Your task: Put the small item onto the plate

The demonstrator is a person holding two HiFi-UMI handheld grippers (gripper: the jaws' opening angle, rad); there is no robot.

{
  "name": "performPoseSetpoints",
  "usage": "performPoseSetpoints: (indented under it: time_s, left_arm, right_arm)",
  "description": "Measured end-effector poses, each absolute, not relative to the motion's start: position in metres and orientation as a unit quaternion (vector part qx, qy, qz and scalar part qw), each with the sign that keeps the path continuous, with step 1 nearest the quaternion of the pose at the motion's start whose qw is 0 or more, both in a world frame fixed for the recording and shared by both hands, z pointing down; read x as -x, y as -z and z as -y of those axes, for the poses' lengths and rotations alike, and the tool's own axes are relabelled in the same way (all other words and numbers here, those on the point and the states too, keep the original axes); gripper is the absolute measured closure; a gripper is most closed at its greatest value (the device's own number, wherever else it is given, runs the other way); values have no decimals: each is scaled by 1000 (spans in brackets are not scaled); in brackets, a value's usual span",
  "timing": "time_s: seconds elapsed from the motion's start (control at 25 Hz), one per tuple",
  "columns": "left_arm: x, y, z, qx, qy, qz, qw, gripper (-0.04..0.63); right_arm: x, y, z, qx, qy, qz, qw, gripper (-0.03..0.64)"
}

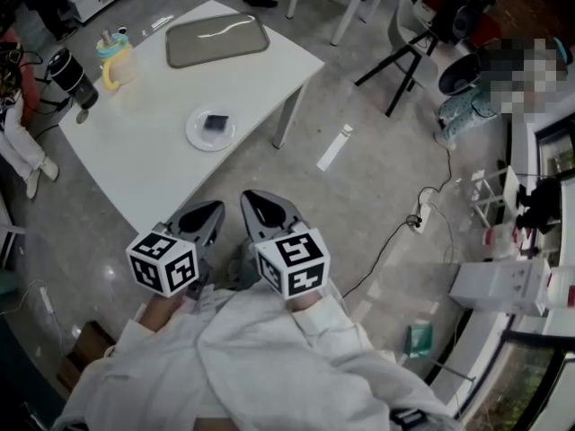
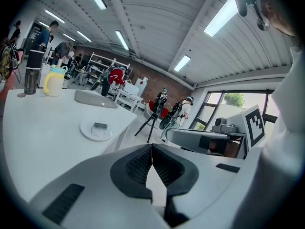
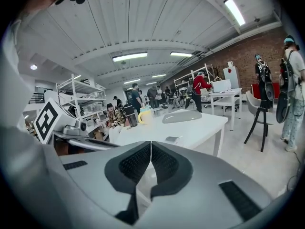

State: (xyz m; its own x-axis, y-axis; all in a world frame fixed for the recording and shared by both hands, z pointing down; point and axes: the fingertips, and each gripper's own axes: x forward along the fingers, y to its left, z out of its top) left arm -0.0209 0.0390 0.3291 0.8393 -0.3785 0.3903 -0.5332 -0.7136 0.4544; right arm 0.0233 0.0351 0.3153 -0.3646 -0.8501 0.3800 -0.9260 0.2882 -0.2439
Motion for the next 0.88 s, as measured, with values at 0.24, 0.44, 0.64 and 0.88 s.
performPoseSetpoints:
  time_s: [0.24,0.44,0.64,0.88]
  left_arm:
    - [21,-331,-14,-914,-136,259,282,584]
    - [17,-333,10,-910,-136,268,286,584]
    - [9,-337,44,-906,-134,276,290,584]
    - [-3,-340,88,-902,-132,290,290,584]
  right_arm:
    - [-17,-323,-8,-541,-218,807,90,601]
    - [-19,-324,21,-529,-219,814,93,601]
    - [-24,-329,52,-517,-221,821,101,601]
    - [-43,-332,99,-512,-221,824,101,601]
